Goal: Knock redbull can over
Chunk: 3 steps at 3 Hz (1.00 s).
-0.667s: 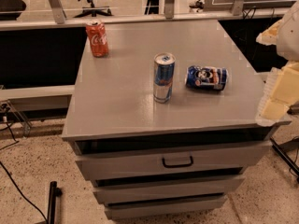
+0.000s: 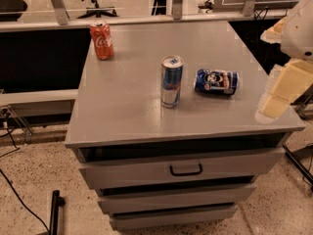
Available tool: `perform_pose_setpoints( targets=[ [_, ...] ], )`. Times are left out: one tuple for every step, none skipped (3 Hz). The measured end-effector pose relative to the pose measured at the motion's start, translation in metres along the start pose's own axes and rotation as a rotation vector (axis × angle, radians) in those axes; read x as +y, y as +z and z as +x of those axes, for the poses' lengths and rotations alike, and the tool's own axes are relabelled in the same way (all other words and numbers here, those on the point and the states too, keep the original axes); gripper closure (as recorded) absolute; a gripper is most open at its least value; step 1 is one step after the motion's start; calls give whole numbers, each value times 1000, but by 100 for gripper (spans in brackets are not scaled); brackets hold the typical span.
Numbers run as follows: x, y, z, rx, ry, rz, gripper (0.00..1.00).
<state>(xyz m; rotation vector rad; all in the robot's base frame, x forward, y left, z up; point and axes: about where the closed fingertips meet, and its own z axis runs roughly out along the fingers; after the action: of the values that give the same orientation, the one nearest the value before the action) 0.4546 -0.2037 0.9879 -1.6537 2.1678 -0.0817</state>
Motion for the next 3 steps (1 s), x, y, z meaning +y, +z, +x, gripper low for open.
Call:
perform_pose_setpoints(
  targets=[
    [-18, 12, -21, -78, 7, 2, 0],
    [-31, 26, -43, -156, 11, -8, 0],
    [-41, 41, -62, -248, 37, -26, 0]
  ],
)
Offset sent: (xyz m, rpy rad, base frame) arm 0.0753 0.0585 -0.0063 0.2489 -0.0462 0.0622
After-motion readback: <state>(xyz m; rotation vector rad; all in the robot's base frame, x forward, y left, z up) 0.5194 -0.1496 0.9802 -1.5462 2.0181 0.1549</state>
